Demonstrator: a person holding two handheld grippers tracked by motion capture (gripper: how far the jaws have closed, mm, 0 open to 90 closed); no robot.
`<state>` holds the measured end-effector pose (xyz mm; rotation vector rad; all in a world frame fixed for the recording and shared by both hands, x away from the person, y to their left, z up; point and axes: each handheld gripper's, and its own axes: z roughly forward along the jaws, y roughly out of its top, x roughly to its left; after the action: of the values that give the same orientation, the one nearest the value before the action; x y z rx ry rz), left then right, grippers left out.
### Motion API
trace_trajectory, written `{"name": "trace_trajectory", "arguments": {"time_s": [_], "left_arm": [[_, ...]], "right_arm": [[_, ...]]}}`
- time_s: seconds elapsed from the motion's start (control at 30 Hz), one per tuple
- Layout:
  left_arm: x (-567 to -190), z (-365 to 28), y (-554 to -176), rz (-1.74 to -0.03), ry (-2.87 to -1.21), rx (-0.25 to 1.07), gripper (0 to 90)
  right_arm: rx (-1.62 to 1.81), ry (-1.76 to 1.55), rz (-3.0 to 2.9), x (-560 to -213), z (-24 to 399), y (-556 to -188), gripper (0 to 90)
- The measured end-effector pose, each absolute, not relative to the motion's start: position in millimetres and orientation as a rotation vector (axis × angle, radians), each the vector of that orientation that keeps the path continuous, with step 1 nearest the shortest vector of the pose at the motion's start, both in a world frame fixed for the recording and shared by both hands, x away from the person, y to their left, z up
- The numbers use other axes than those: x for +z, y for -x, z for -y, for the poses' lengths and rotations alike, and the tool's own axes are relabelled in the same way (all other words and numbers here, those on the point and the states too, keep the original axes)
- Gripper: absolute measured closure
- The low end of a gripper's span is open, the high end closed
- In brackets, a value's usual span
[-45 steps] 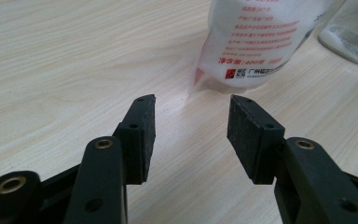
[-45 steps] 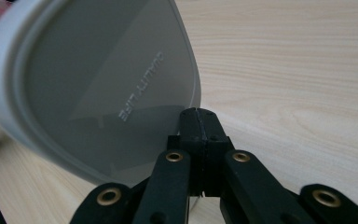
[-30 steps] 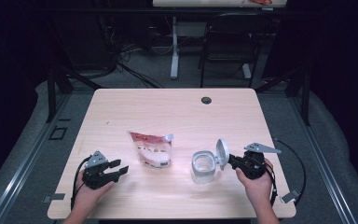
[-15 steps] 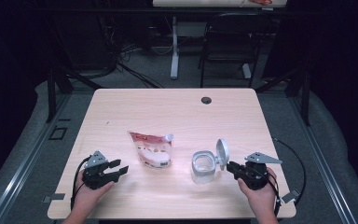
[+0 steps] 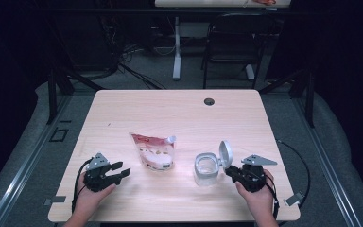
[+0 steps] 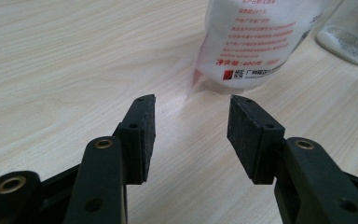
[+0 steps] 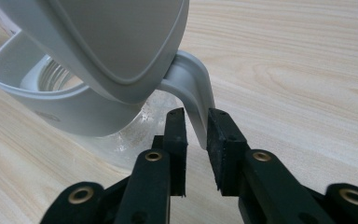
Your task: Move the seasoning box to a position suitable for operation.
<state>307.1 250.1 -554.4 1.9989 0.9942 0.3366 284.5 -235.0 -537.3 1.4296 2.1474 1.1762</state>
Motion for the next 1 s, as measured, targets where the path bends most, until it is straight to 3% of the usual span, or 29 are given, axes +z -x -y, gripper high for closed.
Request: {"name": "trace_trajectory", "arguments": {"time_s": [1.0], "left_arm": [[-556, -249, -308, -0.996, -2.003, 0.332, 51.9]], "right_arm": [[1.23, -1.446, -2.095, -540, 243, -309, 83.2]]}}
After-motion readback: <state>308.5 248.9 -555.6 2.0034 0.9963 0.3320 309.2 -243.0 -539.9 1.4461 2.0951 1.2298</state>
